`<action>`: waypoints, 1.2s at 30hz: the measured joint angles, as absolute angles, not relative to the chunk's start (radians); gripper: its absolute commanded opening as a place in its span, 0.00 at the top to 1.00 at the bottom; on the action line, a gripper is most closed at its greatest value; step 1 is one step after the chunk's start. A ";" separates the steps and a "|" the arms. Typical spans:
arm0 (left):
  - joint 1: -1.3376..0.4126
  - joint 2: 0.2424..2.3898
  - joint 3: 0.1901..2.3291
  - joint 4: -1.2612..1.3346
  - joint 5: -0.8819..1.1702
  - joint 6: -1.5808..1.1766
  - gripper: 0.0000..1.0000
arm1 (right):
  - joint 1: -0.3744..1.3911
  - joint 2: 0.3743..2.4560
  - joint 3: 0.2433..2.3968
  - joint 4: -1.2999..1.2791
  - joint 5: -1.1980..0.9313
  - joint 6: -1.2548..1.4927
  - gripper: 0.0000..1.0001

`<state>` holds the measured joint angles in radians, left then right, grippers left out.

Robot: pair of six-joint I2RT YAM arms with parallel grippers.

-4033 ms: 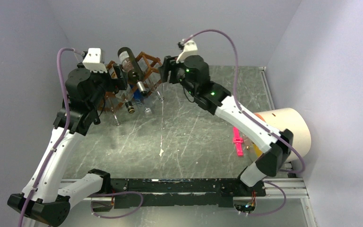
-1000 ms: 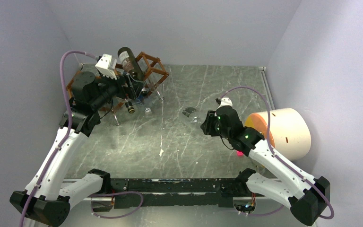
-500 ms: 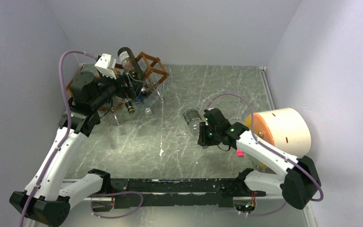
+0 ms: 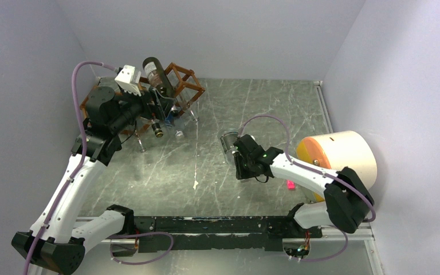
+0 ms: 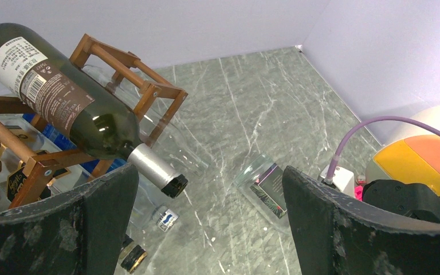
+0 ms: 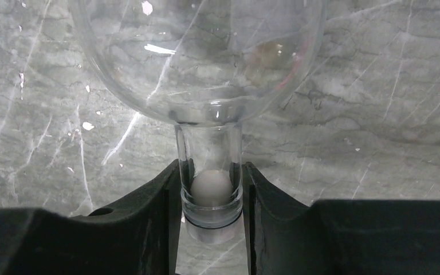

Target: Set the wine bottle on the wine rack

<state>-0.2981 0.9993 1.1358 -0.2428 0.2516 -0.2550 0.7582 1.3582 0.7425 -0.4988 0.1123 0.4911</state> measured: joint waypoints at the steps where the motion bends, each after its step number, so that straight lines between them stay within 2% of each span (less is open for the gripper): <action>1: -0.298 0.999 1.135 -0.243 0.250 -0.255 0.01 | 0.761 1.362 0.743 -0.495 0.117 0.491 0.85; 9: -0.298 0.997 1.129 -0.243 0.240 -0.253 0.01 | 0.765 1.398 0.767 -0.476 0.139 0.490 0.59; 13: -0.298 0.993 1.121 -0.240 0.235 -0.253 0.01 | 0.765 1.419 0.780 -0.467 0.150 0.488 0.52; 31: -0.298 0.984 1.113 -0.238 0.219 -0.247 0.01 | 0.765 1.557 0.805 -0.361 0.211 0.481 0.53; 34: -0.298 0.982 1.111 -0.238 0.214 -0.247 0.01 | 0.767 1.561 0.805 -0.353 0.220 0.479 0.57; 36: -0.298 0.981 1.111 -0.238 0.213 -0.247 0.01 | 0.768 1.562 0.805 -0.348 0.230 0.477 0.71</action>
